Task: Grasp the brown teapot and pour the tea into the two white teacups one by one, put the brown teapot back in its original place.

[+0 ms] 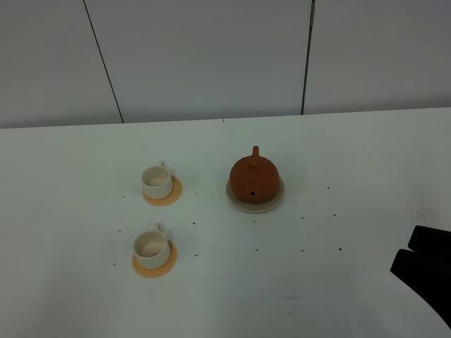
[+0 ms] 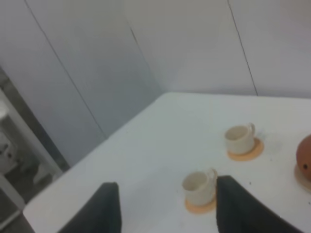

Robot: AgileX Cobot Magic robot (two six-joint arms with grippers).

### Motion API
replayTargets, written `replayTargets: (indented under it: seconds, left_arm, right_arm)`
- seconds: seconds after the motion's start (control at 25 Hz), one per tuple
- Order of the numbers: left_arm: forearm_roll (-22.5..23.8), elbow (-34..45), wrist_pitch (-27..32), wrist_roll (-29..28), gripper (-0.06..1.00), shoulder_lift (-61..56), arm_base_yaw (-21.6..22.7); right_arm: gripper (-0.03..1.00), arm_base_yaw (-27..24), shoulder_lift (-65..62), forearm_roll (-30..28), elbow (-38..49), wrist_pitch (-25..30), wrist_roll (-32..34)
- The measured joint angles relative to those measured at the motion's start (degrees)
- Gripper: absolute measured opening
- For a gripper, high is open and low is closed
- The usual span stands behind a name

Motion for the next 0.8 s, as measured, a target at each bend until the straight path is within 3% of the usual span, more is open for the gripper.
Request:
replayTargets:
  seconds: [0.28,0.4,0.64,0.8]
  left_arm:
    - [0.0,0.0,0.0,0.0,0.24,0.0,0.0]
    - [0.0,0.0,0.0,0.0,0.24,0.0,0.0]
    - [0.0,0.0,0.0,0.0,0.24,0.0,0.0]
    - [0.0,0.0,0.0,0.0,0.24,0.0,0.0]
  right_arm:
    - [0.43,0.0,5.1,-0.4,0.0,-7.9,3.8]
    - [0.43,0.0,11.9,-1.2,-1.8,-8.6,6.2]
    - [0.43,0.0,29.4,-11.9,-15.1,-6.3,15.8]
    - [0.40,0.0,39.5,-17.5,-27.5,-5.6,18.7]
